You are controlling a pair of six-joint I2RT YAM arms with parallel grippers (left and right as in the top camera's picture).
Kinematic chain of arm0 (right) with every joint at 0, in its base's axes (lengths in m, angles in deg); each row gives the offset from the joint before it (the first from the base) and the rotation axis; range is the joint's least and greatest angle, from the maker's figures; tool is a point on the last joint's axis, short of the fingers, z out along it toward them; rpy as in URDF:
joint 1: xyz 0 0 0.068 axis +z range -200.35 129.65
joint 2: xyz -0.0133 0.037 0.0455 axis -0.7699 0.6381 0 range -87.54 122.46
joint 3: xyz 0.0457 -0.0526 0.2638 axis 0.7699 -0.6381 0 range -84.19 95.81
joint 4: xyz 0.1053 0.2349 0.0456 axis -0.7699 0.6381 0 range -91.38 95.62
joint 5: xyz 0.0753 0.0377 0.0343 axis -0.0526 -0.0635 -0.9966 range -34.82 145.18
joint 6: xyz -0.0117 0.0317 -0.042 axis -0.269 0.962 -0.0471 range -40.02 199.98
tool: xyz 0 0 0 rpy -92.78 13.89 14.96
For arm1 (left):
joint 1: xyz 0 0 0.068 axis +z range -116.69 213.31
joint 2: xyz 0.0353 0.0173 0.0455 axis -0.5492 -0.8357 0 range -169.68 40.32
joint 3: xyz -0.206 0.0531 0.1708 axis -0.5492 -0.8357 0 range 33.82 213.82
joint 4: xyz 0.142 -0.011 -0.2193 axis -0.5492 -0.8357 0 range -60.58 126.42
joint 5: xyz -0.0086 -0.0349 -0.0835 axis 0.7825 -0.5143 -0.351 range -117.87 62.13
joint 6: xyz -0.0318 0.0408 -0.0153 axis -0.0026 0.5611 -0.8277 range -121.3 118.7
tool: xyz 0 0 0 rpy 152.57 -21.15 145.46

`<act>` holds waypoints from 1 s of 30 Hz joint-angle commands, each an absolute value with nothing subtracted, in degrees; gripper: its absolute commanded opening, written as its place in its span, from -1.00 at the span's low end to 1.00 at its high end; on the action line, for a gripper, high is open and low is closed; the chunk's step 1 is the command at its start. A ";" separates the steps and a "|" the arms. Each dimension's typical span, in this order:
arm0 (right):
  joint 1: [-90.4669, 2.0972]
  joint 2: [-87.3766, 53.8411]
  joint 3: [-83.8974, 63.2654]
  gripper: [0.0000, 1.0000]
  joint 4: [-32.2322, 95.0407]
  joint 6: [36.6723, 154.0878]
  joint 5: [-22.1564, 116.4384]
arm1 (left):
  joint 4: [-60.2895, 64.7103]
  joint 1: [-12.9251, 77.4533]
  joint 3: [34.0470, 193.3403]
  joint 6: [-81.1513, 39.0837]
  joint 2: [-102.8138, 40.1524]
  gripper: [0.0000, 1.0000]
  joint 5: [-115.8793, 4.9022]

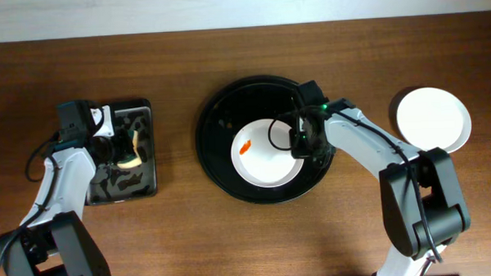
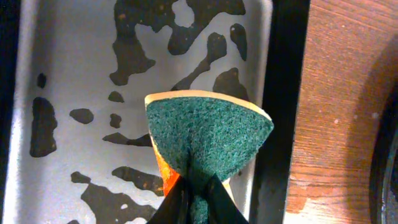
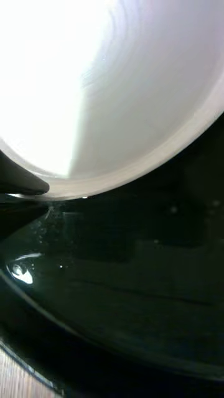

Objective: Clean dirty plates on tray and stack at the side

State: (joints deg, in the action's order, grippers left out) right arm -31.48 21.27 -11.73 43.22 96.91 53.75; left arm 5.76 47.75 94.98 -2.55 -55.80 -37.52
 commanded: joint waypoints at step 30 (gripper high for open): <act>-31.67 20.71 -5.74 -0.85 48.81 92.43 54.34 | 9.61 45.45 100.54 -2.71 -72.69 -0.76 -26.00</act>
State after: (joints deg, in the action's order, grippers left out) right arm -31.48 21.27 -6.72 48.75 92.84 53.88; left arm 12.19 45.59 100.21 -1.94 -70.60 -27.88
